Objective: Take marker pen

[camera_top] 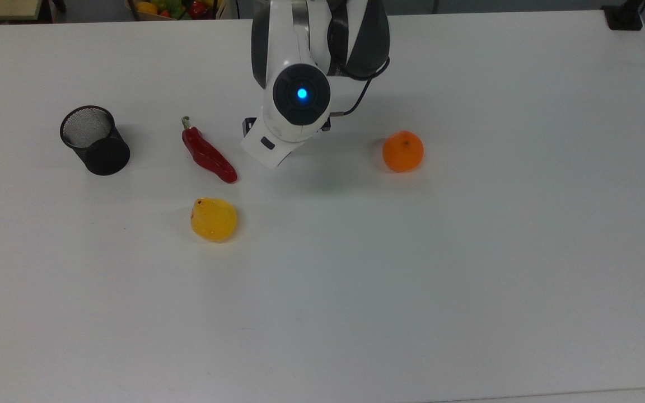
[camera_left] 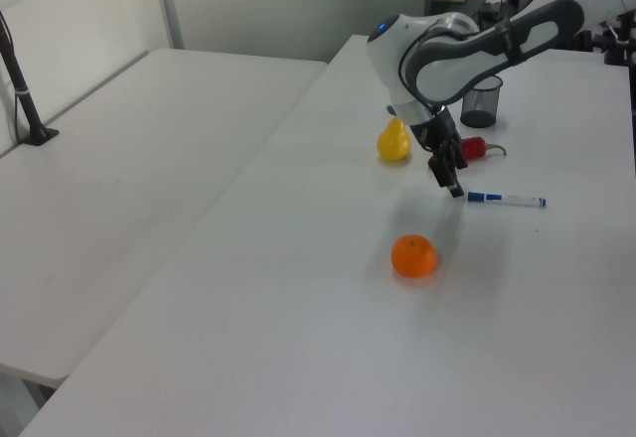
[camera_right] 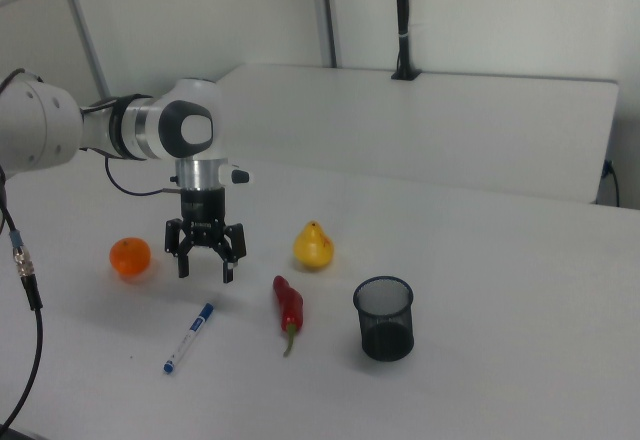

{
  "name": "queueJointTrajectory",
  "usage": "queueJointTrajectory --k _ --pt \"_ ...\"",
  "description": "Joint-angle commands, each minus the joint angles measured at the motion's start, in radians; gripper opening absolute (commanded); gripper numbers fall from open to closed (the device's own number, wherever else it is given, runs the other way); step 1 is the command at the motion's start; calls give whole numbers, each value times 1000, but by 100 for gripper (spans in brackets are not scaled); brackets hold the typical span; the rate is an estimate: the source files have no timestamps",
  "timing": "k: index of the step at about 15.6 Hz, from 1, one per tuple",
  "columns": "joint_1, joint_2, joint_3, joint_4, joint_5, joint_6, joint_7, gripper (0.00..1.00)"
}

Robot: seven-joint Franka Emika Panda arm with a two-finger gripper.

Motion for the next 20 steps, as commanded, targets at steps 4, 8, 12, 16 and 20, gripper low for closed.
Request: queueJointTrajectory --k 4,8,12,16,20 --pt "-87 -302 18 -75 -2 40 149 100" --pt "-151 -445 41 -115 4 27 157 100" --pt "-185 -557 64 -181 18 3 160 100" --pt "-184 -550 62 -175 18 -28 153 100" --pt "-184 -547 56 -172 15 -25 157 100"
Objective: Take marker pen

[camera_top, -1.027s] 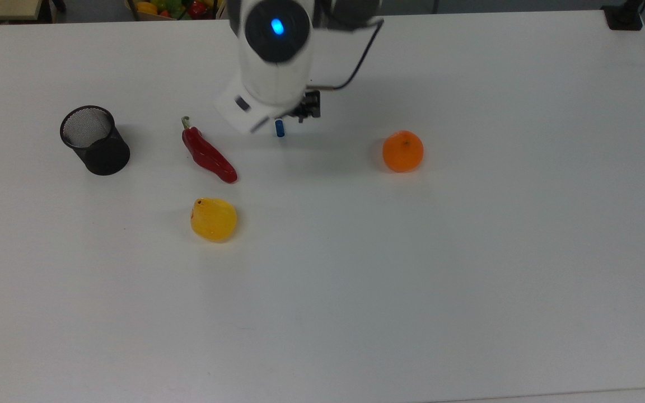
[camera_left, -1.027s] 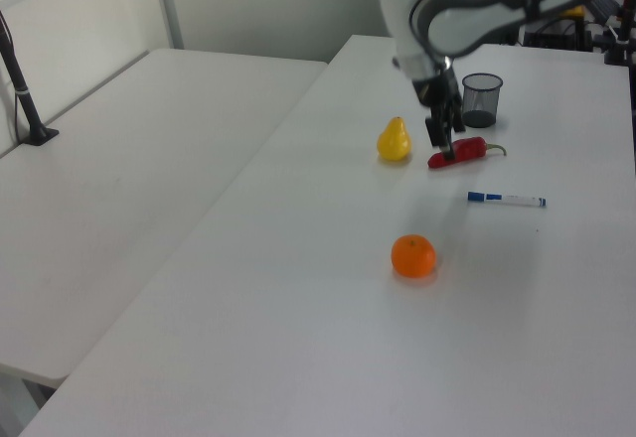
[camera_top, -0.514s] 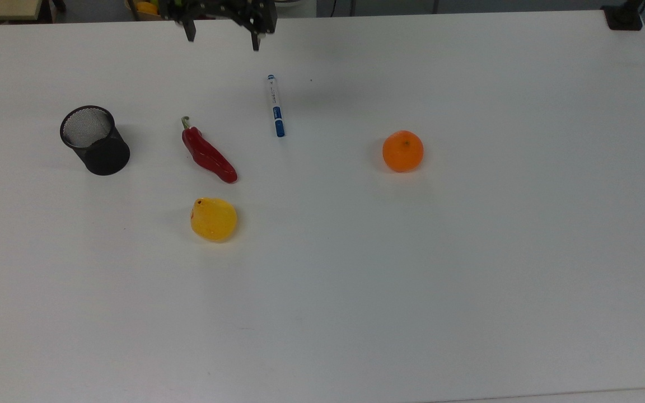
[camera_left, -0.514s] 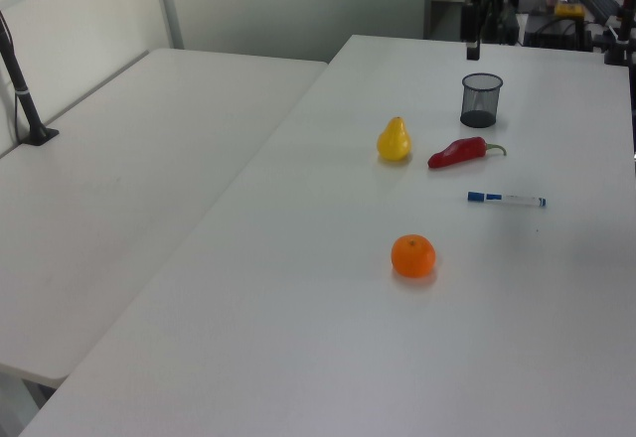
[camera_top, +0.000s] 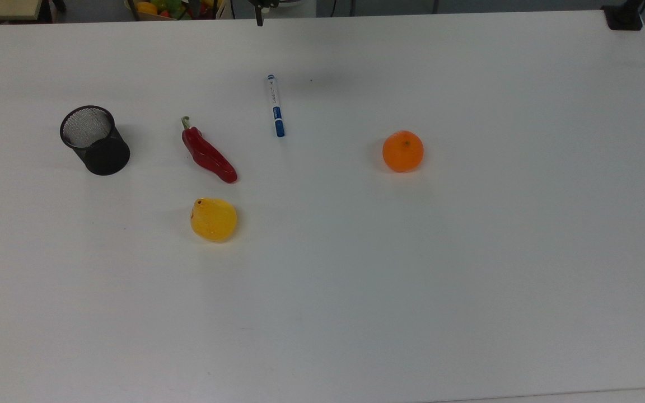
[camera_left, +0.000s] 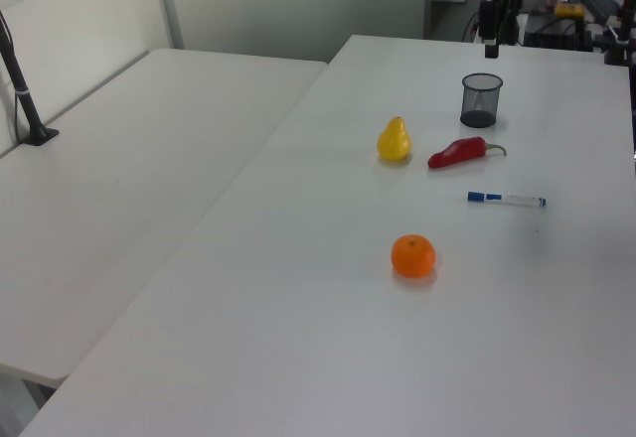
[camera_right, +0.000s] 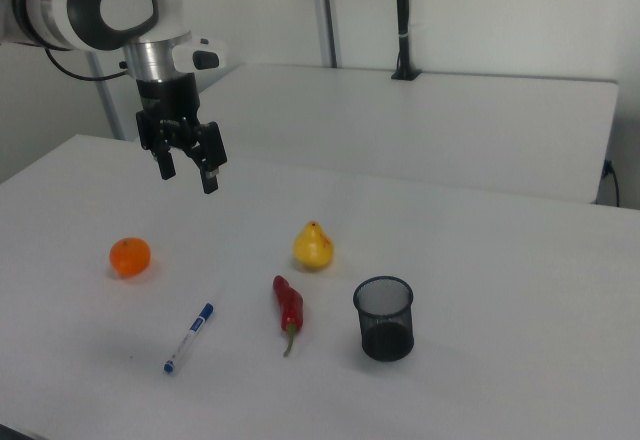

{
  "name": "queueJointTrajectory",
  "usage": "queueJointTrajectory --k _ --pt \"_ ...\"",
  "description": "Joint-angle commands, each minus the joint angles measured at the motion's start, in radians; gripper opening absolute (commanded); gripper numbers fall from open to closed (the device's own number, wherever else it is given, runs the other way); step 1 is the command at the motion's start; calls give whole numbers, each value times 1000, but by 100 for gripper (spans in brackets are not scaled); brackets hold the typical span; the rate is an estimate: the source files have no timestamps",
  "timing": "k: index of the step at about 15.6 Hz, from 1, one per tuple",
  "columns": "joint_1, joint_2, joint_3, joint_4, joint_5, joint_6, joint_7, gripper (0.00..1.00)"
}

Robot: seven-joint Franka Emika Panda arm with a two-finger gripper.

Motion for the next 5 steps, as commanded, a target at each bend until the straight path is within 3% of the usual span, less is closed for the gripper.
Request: queueJointTrajectory --k 1,5 --pt "-9 -19 5 -22 10 -7 22 100" --pt "-9 -4 5 -19 10 -5 22 100"
